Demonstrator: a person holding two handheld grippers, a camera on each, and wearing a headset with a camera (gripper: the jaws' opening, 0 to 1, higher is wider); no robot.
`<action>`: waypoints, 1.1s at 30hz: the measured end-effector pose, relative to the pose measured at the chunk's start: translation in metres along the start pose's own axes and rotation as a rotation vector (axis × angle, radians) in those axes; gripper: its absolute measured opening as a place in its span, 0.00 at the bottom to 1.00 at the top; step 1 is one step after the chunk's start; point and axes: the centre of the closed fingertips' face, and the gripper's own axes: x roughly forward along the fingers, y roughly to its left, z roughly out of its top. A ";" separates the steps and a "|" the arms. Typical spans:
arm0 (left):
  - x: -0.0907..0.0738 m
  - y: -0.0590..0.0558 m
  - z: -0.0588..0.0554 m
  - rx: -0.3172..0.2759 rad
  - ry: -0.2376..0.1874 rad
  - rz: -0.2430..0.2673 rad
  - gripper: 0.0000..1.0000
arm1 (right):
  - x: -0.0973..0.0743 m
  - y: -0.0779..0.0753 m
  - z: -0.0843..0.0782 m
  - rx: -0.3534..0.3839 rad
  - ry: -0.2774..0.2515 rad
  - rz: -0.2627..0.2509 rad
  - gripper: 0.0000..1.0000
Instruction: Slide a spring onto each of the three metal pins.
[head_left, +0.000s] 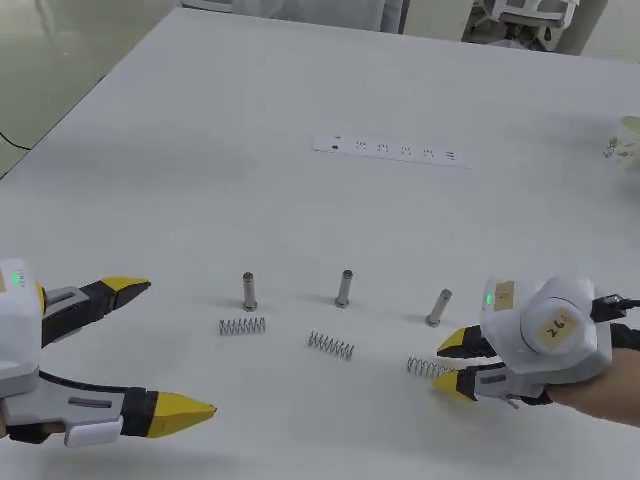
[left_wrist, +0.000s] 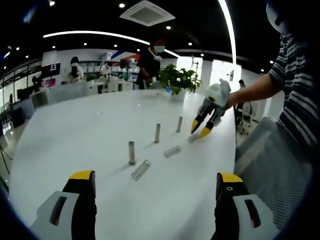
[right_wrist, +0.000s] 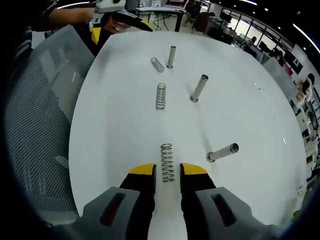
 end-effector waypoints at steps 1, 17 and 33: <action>0.000 0.000 0.000 -0.001 0.001 0.000 0.98 | 0.000 -0.001 -0.001 -0.005 0.004 -0.001 0.16; 0.001 0.002 0.002 -0.003 -0.003 -0.002 0.97 | 0.005 -0.001 -0.006 -0.031 0.025 0.013 0.11; 0.000 0.000 -0.001 -0.007 0.008 -0.011 0.97 | 0.007 0.000 -0.005 -0.037 0.032 0.023 0.08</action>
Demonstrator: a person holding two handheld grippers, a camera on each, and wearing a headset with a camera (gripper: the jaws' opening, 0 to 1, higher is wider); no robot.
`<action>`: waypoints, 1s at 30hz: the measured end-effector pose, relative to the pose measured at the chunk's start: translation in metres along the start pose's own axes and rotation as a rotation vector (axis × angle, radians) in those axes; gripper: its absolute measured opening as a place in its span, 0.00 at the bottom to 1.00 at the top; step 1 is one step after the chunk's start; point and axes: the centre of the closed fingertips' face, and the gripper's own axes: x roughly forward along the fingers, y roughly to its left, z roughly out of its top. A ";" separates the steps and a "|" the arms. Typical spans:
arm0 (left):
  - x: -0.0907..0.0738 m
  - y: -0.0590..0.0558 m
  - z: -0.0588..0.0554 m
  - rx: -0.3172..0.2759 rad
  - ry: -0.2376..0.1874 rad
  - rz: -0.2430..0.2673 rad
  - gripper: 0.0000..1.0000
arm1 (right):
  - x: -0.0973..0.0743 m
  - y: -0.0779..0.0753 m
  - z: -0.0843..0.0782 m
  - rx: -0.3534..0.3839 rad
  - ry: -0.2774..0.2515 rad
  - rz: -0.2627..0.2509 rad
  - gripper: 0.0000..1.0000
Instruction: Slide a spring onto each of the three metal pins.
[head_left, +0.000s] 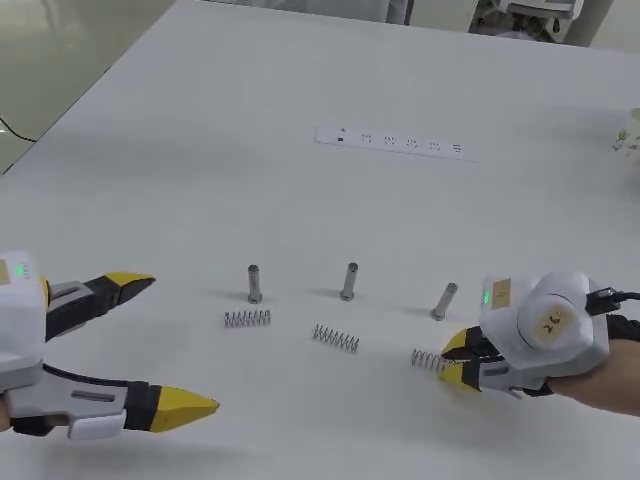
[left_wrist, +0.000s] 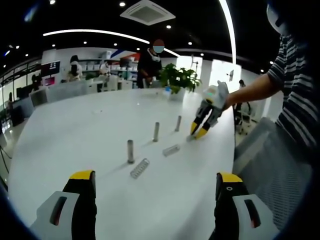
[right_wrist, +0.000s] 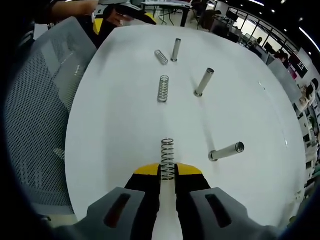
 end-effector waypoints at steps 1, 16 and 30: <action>0.000 0.000 0.000 0.001 -0.001 -0.002 0.97 | -0.001 0.001 0.001 0.003 -0.004 0.002 0.08; 0.005 -0.015 -0.004 0.002 0.023 -0.056 0.95 | -0.009 0.005 0.010 -0.020 -0.016 -0.003 0.08; 0.013 -0.033 -0.007 0.016 0.070 -0.165 0.86 | -0.016 0.013 0.027 -0.043 -0.041 0.008 0.08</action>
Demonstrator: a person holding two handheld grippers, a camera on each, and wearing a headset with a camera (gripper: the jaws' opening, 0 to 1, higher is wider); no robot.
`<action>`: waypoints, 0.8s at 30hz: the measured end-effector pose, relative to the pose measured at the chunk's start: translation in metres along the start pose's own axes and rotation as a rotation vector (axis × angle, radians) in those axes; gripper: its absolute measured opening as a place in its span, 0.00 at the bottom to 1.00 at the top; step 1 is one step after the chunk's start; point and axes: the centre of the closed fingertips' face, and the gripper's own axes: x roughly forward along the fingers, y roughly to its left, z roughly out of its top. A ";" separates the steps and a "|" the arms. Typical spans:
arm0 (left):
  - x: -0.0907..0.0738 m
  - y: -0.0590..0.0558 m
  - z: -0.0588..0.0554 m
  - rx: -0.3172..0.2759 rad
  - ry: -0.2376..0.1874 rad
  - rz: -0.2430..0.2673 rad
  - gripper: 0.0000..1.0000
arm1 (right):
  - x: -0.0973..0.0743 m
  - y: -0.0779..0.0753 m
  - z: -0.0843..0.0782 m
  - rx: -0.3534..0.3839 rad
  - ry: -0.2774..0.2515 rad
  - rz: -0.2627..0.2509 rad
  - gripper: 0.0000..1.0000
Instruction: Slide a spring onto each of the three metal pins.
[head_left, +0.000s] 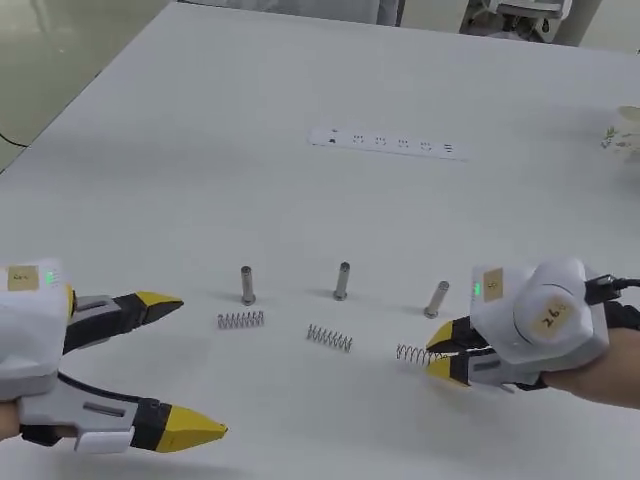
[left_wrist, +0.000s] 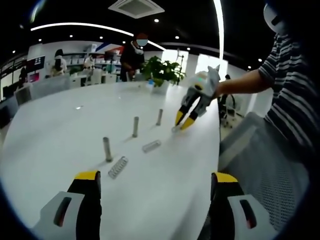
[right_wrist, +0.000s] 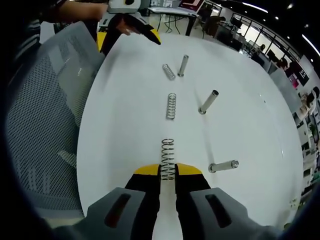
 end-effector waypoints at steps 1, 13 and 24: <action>0.002 -0.001 -0.002 0.000 0.013 -0.019 0.84 | 0.000 0.000 0.001 0.000 -0.002 0.000 0.08; 0.026 -0.006 0.012 0.044 0.028 -0.108 0.79 | -0.002 0.005 0.015 -0.004 -0.029 0.011 0.08; 0.048 -0.013 0.029 0.063 -0.006 -0.172 0.75 | -0.002 0.004 0.027 -0.025 -0.043 0.014 0.08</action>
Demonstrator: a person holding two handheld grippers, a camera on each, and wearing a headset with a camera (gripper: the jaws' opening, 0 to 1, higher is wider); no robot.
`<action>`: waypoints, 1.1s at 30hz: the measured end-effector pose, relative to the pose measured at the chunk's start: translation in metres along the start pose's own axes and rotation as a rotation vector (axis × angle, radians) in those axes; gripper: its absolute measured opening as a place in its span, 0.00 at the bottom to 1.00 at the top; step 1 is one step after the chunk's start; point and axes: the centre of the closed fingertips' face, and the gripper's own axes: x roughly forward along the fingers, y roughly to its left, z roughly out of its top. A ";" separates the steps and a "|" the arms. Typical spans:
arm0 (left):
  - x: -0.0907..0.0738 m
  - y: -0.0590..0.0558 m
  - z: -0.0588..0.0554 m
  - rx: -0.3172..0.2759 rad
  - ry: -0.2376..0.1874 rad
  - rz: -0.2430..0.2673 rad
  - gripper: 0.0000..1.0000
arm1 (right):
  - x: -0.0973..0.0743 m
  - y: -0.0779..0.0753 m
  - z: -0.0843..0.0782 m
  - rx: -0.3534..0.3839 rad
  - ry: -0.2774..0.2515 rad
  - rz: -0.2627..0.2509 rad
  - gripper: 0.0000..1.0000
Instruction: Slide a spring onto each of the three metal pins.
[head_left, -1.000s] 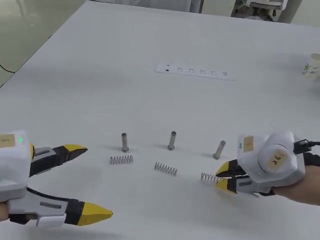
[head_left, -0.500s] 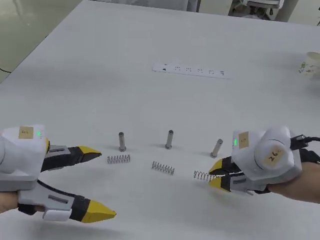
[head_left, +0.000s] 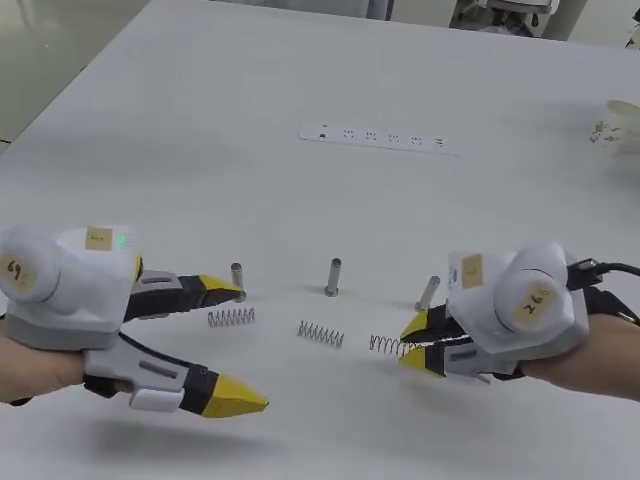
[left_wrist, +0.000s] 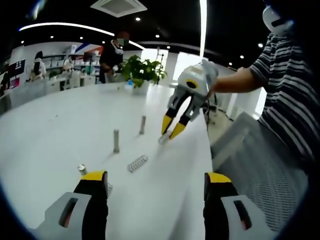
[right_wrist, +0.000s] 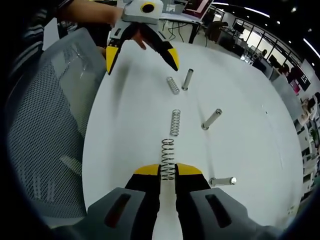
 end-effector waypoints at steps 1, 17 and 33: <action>0.002 0.000 0.001 0.001 -0.001 -0.004 0.73 | 0.000 0.000 0.001 -0.002 -0.002 0.001 0.08; 0.032 -0.005 0.019 0.031 -0.042 -0.061 0.56 | -0.001 0.004 0.015 -0.030 -0.022 0.012 0.08; 0.065 -0.015 0.026 0.041 -0.076 -0.119 0.41 | -0.008 0.005 0.023 -0.045 -0.040 0.022 0.07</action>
